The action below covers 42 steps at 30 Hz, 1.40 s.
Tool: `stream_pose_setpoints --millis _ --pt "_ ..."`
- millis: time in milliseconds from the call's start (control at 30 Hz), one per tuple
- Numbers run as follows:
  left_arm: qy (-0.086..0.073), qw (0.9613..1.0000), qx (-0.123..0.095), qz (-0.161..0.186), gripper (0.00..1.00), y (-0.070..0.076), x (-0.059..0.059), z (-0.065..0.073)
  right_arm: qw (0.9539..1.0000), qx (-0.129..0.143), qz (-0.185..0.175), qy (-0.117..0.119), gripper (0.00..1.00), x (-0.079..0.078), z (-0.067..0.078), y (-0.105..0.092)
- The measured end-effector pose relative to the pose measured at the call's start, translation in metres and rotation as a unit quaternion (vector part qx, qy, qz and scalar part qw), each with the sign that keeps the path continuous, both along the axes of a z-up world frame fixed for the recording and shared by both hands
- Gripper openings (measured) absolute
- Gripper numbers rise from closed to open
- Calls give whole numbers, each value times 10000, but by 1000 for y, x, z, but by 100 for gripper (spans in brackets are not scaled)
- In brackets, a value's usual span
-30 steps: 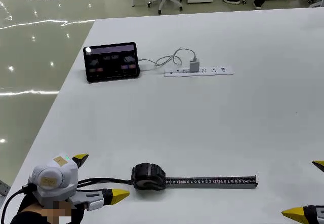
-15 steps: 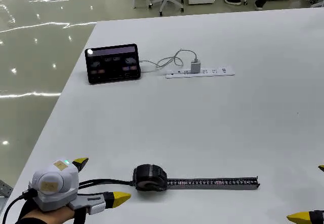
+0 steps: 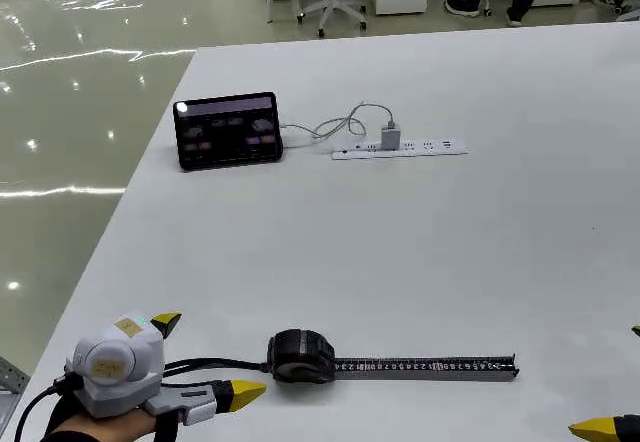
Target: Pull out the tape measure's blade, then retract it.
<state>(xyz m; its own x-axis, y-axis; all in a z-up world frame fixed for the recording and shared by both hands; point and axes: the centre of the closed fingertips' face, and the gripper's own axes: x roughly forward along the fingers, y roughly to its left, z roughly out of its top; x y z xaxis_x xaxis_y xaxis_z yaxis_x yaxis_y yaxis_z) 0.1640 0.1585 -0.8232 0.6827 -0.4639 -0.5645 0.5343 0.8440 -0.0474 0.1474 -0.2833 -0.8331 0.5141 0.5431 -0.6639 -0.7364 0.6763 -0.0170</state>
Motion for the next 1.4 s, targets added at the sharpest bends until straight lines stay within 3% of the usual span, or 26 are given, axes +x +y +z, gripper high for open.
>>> stream_pose_setpoints --millis 167,300,433,567,700,833,967,1033,1200,1233,1400 --pt "-28 10000 20 -5 100 0 0 0 10000 -13 -26 -8 100 -1 1 2" --pt "98 9999 -18 43 100 0 -3 -4 10000 -70 26 16 100 -2 1 4" --pt "86 9999 -1 70 100 -2 -3 -4 9999 -74 75 -35 100 1 8 6" --pt "29 9999 -31 130 100 -6 -2 3 9997 -122 141 -140 100 5 15 8" --pt "116 9994 -118 303 100 -8 -1 4 9995 -181 188 -181 100 10 17 8" --pt "203 9980 -362 471 100 -13 -4 5 9988 -329 278 -237 100 12 18 10" --pt "197 9981 -270 510 100 -17 -4 12 9985 -364 346 -223 100 14 19 11" --pt "34 9982 -290 522 100 -22 -2 25 9979 -419 432 -226 100 16 19 13" --pt "27 9985 -187 512 100 -29 6 39 9970 -463 584 -188 100 20 23 17" --pt "-44 9983 -235 528 100 -31 9 44 9968 -475 618 -184 100 20 23 17" --pt "130 9939 -411 1015 100 -38 22 43 9956 -510 756 -199 100 26 25 23"
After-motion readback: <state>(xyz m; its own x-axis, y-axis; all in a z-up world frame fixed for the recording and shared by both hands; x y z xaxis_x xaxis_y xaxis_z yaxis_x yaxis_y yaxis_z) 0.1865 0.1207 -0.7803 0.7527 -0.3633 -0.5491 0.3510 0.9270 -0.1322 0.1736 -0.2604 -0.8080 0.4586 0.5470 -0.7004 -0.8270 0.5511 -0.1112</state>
